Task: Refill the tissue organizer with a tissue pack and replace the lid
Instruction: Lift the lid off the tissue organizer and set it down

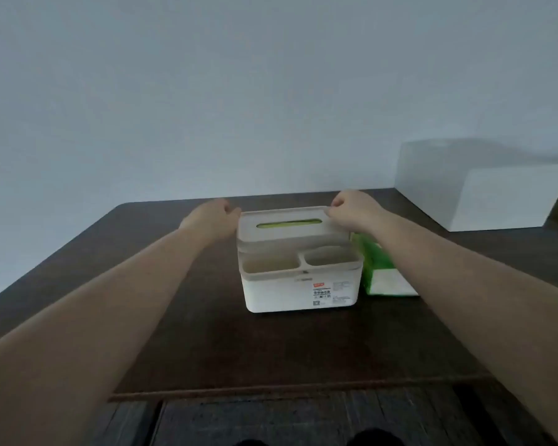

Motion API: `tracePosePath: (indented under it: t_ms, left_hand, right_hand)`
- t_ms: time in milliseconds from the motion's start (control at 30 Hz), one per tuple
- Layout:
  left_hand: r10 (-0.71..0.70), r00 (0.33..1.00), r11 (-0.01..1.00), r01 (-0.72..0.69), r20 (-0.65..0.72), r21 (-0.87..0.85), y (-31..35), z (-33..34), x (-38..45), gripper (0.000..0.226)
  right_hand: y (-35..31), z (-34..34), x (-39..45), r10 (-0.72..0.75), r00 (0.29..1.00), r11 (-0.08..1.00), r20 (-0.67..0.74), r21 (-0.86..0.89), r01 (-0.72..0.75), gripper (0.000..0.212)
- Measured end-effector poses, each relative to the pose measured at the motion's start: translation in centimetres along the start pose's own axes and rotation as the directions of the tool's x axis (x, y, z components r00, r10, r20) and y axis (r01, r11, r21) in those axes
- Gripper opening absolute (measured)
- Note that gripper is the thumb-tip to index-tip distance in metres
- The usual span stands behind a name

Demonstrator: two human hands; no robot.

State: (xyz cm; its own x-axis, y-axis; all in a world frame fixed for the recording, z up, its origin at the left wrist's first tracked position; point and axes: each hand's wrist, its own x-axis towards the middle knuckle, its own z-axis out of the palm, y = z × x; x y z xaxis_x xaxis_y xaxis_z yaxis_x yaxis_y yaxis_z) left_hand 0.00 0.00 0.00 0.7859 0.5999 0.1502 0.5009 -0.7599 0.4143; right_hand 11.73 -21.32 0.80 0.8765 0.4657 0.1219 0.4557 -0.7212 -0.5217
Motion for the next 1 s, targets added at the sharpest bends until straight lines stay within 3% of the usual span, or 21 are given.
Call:
tracePosePath:
  t_ms: [200, 333, 567, 733, 1000]
  left_hand:
    - [-0.066, 0.995, 0.99, 0.074, 0.072, -0.116, 0.6, -1.1, -3.3, 0.055]
    - [-0.05, 0.983, 0.986, 0.077, 0.176, -0.15, 1.2, -0.5, -4.0, 0.031]
    - [-0.101, 0.988, 0.966, 0.126, 0.119, -0.227, 1.1, -0.2, -3.5, 0.02]
    - [-0.102, 0.991, 0.946, 0.123, 0.083, -0.301, 0.7, -0.6, -3.0, 0.027]
    - [-0.112, 0.994, 0.936, 0.099, -0.02, -0.338, -0.8, -1.7, -2.3, 0.027]
  right_hand:
    - [0.2, -0.9, -3.1, 0.19, 0.978, 0.982, 0.087, -0.027, -0.189, 0.029]
    - [0.3, -0.8, -3.1, 0.227, 0.971, 0.974, 0.075, -0.025, -0.226, 0.019]
    - [0.2, -0.2, -2.4, 0.234, 0.972, 0.971, -0.029, -0.034, -0.235, 0.015]
    - [0.2, -0.2, -1.3, 0.256, 0.967, 0.946, 0.004, 0.206, -0.251, 0.014]
    - [-2.1, 0.0, -0.4, 0.173, 0.984, 0.973, -0.034, 0.163, -0.165, 0.005]
